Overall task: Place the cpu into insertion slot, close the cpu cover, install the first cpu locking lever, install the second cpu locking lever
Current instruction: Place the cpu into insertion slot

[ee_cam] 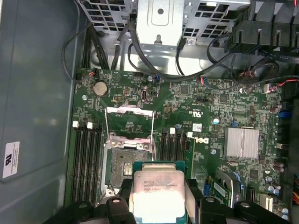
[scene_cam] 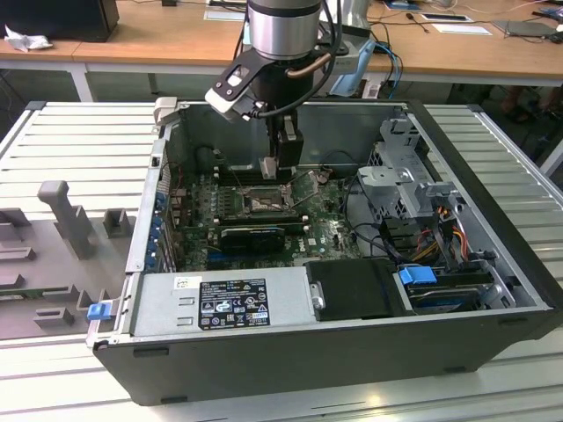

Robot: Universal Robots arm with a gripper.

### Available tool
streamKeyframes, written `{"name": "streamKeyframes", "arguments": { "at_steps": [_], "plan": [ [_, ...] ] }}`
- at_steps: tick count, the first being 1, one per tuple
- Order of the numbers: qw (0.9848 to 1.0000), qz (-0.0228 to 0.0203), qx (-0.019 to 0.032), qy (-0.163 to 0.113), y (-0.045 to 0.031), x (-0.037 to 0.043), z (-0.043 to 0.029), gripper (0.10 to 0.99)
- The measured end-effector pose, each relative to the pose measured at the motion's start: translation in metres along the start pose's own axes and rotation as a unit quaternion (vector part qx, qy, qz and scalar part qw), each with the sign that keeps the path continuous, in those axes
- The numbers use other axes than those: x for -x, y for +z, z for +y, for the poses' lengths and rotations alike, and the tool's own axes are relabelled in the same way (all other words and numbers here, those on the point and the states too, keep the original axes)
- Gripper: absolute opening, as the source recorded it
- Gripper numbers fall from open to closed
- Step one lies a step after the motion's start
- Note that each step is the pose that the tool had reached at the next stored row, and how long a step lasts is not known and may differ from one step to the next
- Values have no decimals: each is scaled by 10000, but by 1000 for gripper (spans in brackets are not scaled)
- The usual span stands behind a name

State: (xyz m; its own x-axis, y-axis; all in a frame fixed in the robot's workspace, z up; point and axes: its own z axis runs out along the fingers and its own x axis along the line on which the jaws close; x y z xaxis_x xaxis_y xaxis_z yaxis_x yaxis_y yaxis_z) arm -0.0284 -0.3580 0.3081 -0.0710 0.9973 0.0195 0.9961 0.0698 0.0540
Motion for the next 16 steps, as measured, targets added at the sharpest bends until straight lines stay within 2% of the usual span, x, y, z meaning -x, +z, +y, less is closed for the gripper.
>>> {"name": "streamKeyframes", "arguments": {
  "at_steps": [16],
  "plan": [
    [10000, -4, 1, 88, 42, -10, -6, 529]
  ]
}}
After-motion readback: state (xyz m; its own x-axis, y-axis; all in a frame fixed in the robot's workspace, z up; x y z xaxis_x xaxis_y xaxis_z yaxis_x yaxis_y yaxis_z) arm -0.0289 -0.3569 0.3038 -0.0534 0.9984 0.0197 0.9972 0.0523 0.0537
